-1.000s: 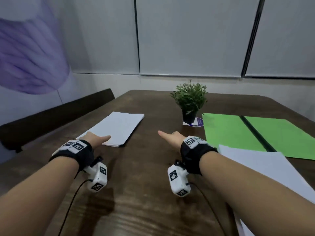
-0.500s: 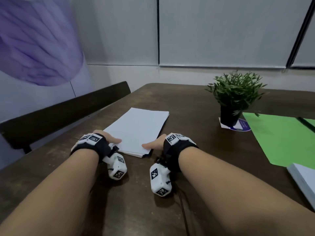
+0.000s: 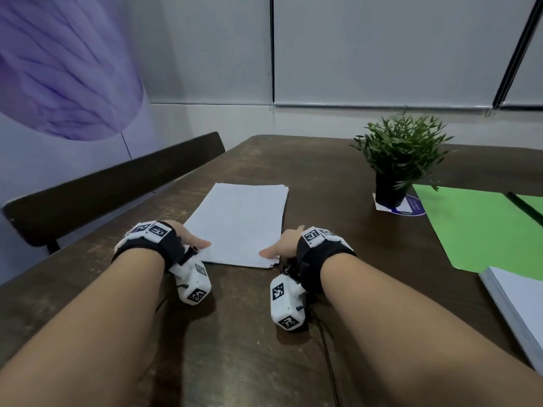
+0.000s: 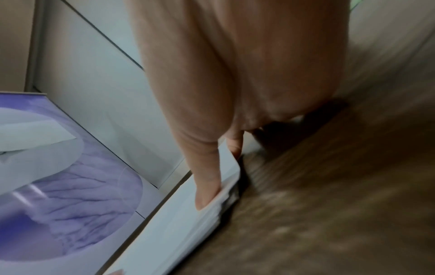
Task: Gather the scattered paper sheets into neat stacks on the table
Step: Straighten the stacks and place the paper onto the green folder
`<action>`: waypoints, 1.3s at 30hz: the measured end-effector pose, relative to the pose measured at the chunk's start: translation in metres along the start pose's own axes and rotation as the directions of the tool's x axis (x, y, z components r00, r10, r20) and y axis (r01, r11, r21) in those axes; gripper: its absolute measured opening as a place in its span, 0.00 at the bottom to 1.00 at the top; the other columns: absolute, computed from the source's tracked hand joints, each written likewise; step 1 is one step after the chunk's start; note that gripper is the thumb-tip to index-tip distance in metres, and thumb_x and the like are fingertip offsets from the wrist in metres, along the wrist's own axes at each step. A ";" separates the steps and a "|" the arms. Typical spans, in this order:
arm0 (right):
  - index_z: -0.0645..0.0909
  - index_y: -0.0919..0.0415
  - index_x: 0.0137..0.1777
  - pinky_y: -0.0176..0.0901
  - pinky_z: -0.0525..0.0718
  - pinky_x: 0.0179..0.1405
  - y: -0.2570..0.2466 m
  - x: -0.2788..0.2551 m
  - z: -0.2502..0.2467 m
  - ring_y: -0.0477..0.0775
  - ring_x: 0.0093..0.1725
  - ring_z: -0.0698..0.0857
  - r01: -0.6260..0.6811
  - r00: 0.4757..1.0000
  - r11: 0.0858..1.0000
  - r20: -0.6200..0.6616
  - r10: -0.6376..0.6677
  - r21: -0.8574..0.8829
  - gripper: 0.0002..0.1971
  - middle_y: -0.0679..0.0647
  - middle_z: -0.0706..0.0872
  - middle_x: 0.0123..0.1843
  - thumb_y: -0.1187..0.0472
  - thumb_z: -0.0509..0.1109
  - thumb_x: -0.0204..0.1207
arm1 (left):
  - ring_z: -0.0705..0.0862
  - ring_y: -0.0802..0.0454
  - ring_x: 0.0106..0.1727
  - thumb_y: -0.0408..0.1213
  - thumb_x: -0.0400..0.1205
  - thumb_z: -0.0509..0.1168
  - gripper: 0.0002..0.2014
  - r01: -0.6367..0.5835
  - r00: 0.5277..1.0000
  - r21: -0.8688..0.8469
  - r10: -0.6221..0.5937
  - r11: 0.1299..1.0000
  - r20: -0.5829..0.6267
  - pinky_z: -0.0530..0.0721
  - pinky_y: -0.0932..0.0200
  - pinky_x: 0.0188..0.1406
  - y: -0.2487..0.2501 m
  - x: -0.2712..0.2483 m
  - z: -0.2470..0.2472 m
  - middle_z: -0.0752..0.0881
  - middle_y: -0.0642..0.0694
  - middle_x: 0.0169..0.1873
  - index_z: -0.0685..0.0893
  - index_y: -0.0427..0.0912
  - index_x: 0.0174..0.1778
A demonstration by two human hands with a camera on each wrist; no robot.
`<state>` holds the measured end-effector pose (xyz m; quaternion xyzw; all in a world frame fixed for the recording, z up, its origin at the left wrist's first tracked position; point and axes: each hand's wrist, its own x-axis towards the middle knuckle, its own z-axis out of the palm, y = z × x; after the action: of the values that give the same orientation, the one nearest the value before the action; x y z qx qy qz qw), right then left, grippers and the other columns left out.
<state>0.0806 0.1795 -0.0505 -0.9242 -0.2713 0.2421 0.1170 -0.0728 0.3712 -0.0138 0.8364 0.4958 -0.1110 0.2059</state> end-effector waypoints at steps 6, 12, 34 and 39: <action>0.85 0.52 0.56 0.55 0.83 0.62 0.039 -0.015 0.014 0.60 0.56 0.86 0.077 0.997 0.996 0.010 -0.077 0.037 0.41 0.53 0.86 0.59 0.31 0.72 0.43 | 0.83 0.47 0.47 0.64 0.63 0.76 0.27 -0.032 0.999 0.074 0.031 0.997 0.018 0.79 0.54 0.52 -0.008 -0.045 0.020 0.88 0.46 0.41 0.84 0.42 0.38; 0.84 0.61 0.56 0.51 0.85 0.58 0.070 -0.103 0.019 0.58 0.54 0.88 0.082 0.996 0.974 -0.033 -0.077 0.210 0.26 0.54 0.90 0.52 0.52 0.79 0.56 | 0.84 0.44 0.54 0.58 0.71 0.74 0.27 -0.095 0.993 0.204 0.106 0.974 -0.046 0.81 0.53 0.59 0.006 -0.112 0.054 0.86 0.45 0.49 0.82 0.37 0.53; 0.83 0.60 0.46 0.52 0.84 0.59 0.170 -0.280 0.029 0.61 0.49 0.85 -0.148 0.985 0.934 -0.032 0.168 0.325 0.21 0.57 0.85 0.46 0.45 0.82 0.63 | 0.80 0.45 0.48 0.56 0.81 0.65 0.23 -0.278 0.961 0.021 0.278 0.960 0.009 0.72 0.61 0.47 0.004 -0.278 0.120 0.84 0.46 0.41 0.83 0.37 0.55; 0.79 0.60 0.68 0.52 0.78 0.70 0.160 -0.297 0.038 0.62 0.68 0.79 -0.095 0.995 0.913 0.014 0.098 0.397 0.22 0.58 0.78 0.71 0.51 0.73 0.76 | 0.83 0.43 0.58 0.41 0.83 0.65 0.18 -0.407 0.910 -0.063 0.399 0.911 -0.109 0.77 0.59 0.54 0.004 -0.291 0.115 0.84 0.41 0.60 0.79 0.37 0.66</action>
<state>-0.0863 -0.1150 -0.0243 -0.8942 -0.1701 0.2946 0.2910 -0.2079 0.0889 -0.0021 0.9155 0.3260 -0.0057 0.2358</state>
